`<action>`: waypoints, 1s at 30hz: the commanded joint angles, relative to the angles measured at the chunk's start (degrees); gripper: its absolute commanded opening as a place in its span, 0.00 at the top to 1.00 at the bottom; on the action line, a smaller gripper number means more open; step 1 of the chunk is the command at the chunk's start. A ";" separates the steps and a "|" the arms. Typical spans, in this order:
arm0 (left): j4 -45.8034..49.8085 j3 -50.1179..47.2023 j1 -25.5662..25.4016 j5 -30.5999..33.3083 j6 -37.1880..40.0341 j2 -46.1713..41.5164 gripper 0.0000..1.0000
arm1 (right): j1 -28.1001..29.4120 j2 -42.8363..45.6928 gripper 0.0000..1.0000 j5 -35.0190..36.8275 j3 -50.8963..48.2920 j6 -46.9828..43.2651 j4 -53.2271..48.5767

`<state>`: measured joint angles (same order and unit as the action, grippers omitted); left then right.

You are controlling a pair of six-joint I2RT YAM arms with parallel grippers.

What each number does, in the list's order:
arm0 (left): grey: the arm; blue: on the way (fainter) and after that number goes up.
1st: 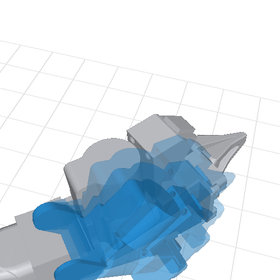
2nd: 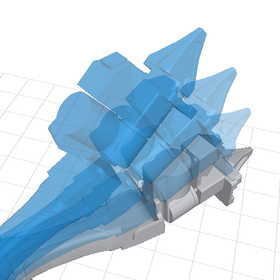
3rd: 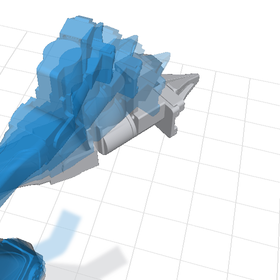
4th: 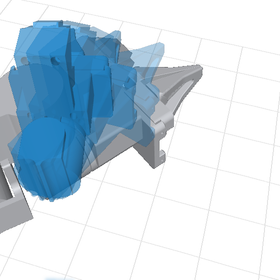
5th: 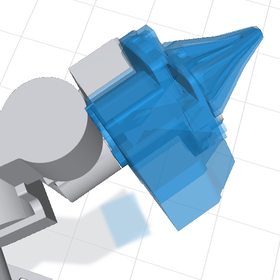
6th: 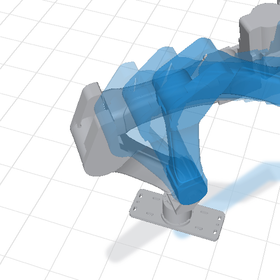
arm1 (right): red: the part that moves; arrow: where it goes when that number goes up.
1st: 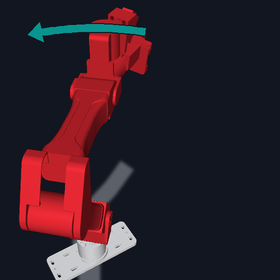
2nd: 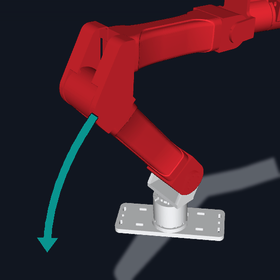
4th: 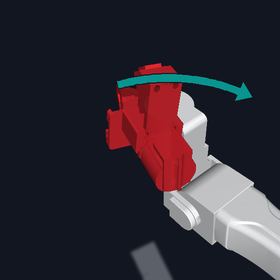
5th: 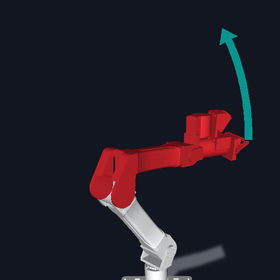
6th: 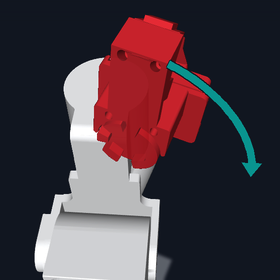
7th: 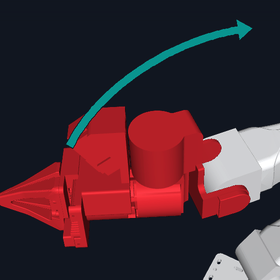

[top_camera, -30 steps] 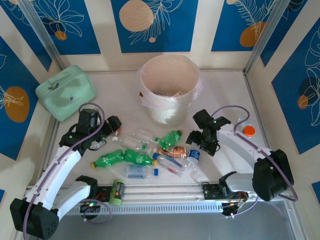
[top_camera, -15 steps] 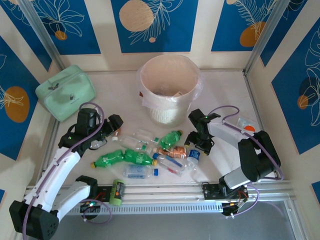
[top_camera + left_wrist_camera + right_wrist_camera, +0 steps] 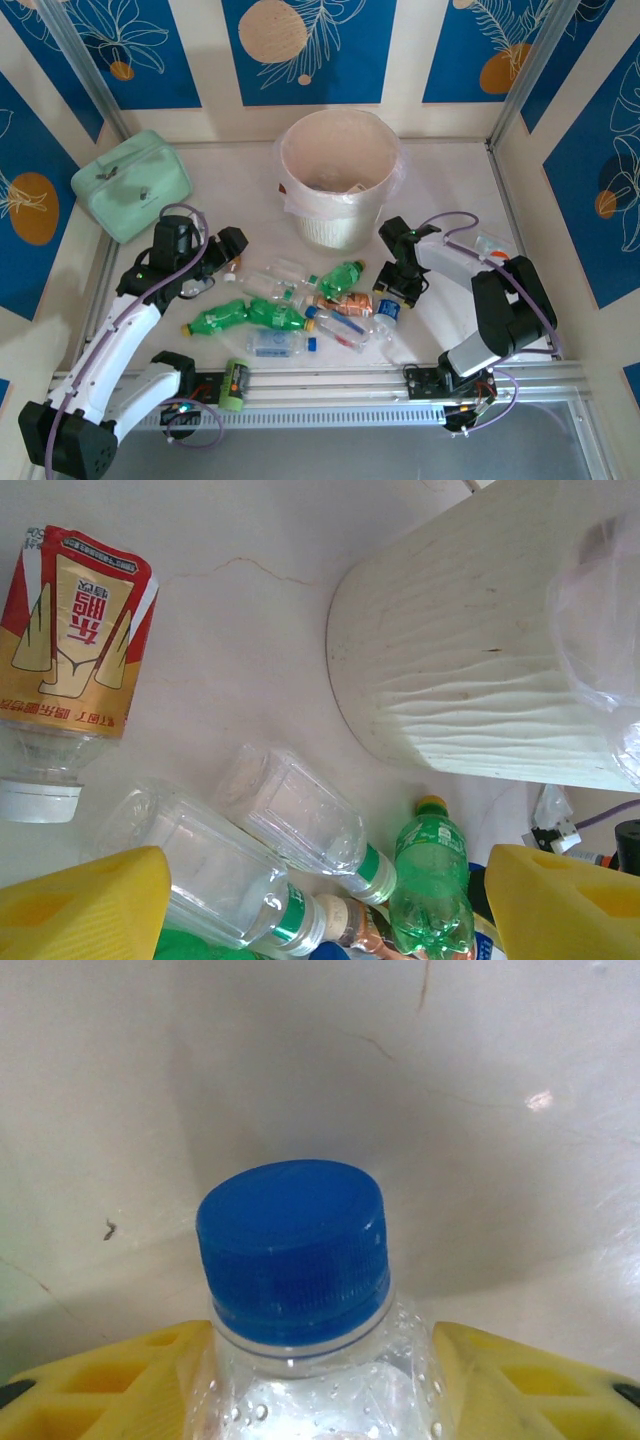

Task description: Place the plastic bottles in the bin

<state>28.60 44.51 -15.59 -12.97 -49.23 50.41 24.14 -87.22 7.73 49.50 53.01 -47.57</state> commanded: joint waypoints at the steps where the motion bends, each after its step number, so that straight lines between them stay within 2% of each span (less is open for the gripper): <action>1: -1.69 1.54 0.63 -1.44 0.17 -0.03 0.18 | -0.32 2.90 0.44 0.42 0.25 0.78 -1.68; 10: -2.85 3.37 0.61 -3.08 -1.09 0.15 0.17 | -0.41 13.33 0.47 3.07 0.81 -0.06 -4.72; 16: -10.20 3.49 0.65 -8.71 -3.12 -0.09 0.16 | 1.38 25.18 0.48 2.75 6.22 -1.98 -7.60; 22: -26.88 1.03 -0.25 -18.24 -8.84 0.86 0.15 | 6.25 31.69 0.47 -1.75 16.44 -3.71 -2.56; 26: -42.37 -0.47 -3.44 -22.73 -14.90 2.67 0.13 | 8.28 28.77 0.47 -6.92 24.80 -5.06 3.26; 30: -52.62 0.84 -8.23 -25.25 -16.68 5.46 0.09 | 8.55 23.00 0.47 -13.98 32.76 -5.91 7.66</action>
<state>-10.37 44.64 -21.28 -33.12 -62.67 54.89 32.36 -60.99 0.99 78.72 48.90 -44.77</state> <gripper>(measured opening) 0.901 0.536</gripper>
